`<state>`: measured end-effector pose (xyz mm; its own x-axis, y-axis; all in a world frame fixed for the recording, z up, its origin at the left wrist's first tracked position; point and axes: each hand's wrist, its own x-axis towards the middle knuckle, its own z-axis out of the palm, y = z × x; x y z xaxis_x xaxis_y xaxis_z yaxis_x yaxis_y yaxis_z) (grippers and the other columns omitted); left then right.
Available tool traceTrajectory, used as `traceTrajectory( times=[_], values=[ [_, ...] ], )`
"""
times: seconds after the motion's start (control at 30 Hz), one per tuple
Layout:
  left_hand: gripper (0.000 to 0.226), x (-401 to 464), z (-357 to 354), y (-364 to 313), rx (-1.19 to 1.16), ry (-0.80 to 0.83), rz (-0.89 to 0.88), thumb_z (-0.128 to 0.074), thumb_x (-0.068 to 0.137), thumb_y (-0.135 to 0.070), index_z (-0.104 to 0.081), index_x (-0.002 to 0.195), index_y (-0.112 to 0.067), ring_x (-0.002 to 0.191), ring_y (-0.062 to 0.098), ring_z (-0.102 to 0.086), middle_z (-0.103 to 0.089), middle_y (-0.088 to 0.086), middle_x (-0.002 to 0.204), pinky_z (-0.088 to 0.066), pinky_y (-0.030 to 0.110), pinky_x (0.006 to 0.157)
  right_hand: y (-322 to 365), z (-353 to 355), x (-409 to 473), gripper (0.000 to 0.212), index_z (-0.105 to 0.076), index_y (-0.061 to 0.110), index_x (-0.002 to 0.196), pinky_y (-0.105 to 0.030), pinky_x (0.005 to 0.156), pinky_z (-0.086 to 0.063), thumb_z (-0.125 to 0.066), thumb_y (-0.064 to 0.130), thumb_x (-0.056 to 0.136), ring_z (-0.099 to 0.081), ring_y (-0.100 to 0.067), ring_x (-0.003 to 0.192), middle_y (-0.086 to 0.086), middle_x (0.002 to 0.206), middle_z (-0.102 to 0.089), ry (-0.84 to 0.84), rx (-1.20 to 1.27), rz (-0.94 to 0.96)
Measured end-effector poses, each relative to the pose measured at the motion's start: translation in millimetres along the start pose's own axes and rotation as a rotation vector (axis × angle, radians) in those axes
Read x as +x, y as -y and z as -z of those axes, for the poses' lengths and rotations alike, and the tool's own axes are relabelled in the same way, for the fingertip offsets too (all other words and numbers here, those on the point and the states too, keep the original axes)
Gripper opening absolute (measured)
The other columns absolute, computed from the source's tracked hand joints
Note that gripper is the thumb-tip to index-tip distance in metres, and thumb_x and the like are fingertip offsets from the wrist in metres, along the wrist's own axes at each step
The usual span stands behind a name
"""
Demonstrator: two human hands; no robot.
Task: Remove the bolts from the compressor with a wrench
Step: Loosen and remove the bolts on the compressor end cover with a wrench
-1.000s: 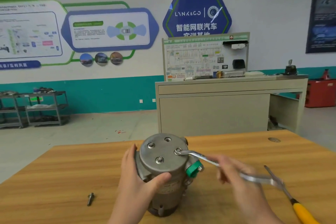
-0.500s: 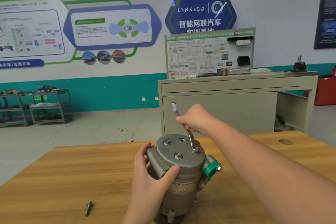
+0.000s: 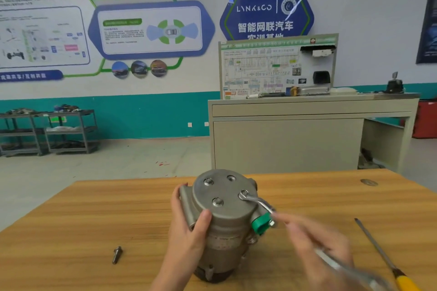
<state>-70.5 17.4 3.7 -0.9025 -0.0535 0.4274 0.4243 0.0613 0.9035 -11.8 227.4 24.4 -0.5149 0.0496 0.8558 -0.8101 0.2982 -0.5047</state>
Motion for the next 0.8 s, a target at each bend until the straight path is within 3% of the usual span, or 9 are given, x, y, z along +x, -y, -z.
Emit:
traceTrajectory(
  times=[0.07,0.17,0.27,0.37,0.47,0.53,0.67,0.73,0.8],
  values=[
    [0.095,-0.5,3.1,3.6,-0.003,-0.027,-0.034,-0.064,0.047,-0.086,-0.025,0.128,-0.056,0.107,0.007,-0.062,-0.056,-0.008,0.125,-0.052,0.039,0.093,-11.2,5.7,-1.0,0.036,-0.076,0.032,0.086,-0.021,0.043,-0.035,-0.061,0.064,0.08,-0.041,-0.009,0.045,0.006,0.05,-0.049,-0.198,0.309,-0.472],
    [0.099,1.1,3.9,6.6,-0.013,-0.022,-0.032,-0.066,0.041,-0.089,-0.03,0.126,-0.054,0.11,0.012,-0.063,-0.06,-0.007,0.123,-0.05,0.047,0.098,-42.9,12.2,33.6,0.046,-0.071,0.015,0.071,-0.027,0.043,-0.028,-0.063,0.06,0.073,-0.033,-0.013,0.042,0.003,0.048,-0.039,-0.177,0.408,-0.936],
    [0.097,4.4,2.7,7.2,-0.022,-0.006,-0.018,-0.069,0.038,-0.089,-0.032,0.122,-0.057,0.105,0.01,-0.066,-0.063,-0.01,0.118,-0.053,0.042,0.093,-66.6,7.1,86.5,0.04,-0.067,0.006,0.083,-0.019,0.033,-0.02,-0.072,0.045,0.075,-0.03,-0.008,0.035,0.005,0.045,-0.036,-0.054,0.411,-1.107],
    [0.103,8.9,2.7,7.2,-0.01,0.009,0.018,-0.07,0.033,-0.089,-0.029,0.122,-0.057,0.104,0.011,-0.067,-0.06,-0.007,0.122,-0.056,0.031,0.083,-72.2,-15.2,134.2,0.031,-0.065,0.009,0.076,-0.015,0.032,-0.019,-0.075,0.038,0.08,-0.033,-0.004,0.031,0.007,0.042,-0.042,0.157,0.237,-1.14],
    [0.11,13.3,1.0,2.9,0.008,0.055,0.039,-0.071,0.033,-0.088,-0.024,0.127,-0.055,0.104,0.008,-0.066,-0.057,-0.009,0.125,-0.055,0.026,0.082,-55.4,-53.5,168.8,0.028,-0.063,0.01,0.072,-0.014,0.032,-0.025,-0.072,0.033,0.086,-0.035,-0.003,0.028,0.01,0.036,-0.046,0.352,-0.114,-0.975],
    [0.106,12.6,-1.2,0.6,0.001,0.066,0.042,-0.074,0.038,-0.08,-0.026,0.128,-0.051,0.104,0.006,-0.065,-0.057,-0.008,0.124,-0.054,0.025,0.082,-29.7,-82.7,175.4,0.024,-0.067,0.007,0.079,-0.013,0.034,-0.029,-0.071,0.029,0.087,-0.037,-0.001,0.026,0.009,0.037,-0.049,0.484,-0.251,-0.816],
    [0.099,10.1,0.6,-4.8,0.003,0.107,-0.005,-0.078,0.047,-0.067,-0.028,0.129,-0.042,0.109,0.002,-0.062,-0.056,-0.009,0.125,-0.052,0.017,0.082,25.5,-111.9,141.8,0.035,-0.069,0.014,0.072,-0.031,0.056,-0.05,-0.073,0.048,0.077,-0.059,-0.012,0.059,0.002,0.062,-0.064,0.752,-0.425,-0.33],
    [0.074,10.3,5.0,0.5,0.114,0.107,-0.035,-0.074,0.066,-0.056,-0.037,0.125,-0.033,0.11,0.003,-0.059,-0.056,-0.007,0.124,-0.048,0.011,0.081,40.9,-101.9,108.5,0.03,-0.059,0.026,0.065,-0.029,0.051,-0.046,-0.071,0.051,0.076,-0.054,-0.008,0.06,0.008,0.064,-0.059,0.755,-0.441,-0.081],
    [0.045,6.9,8.1,1.6,0.163,0.106,-0.028,-0.07,0.085,-0.036,-0.044,0.121,-0.026,0.097,-0.002,-0.06,-0.058,0.0,0.119,-0.046,0.009,0.077,46.2,-80.9,74.6,0.027,-0.05,0.03,0.06,-0.023,0.052,-0.036,-0.071,0.041,0.073,-0.042,-0.004,0.055,0.013,0.058,-0.051,0.64,-0.404,0.206]
  ],
)
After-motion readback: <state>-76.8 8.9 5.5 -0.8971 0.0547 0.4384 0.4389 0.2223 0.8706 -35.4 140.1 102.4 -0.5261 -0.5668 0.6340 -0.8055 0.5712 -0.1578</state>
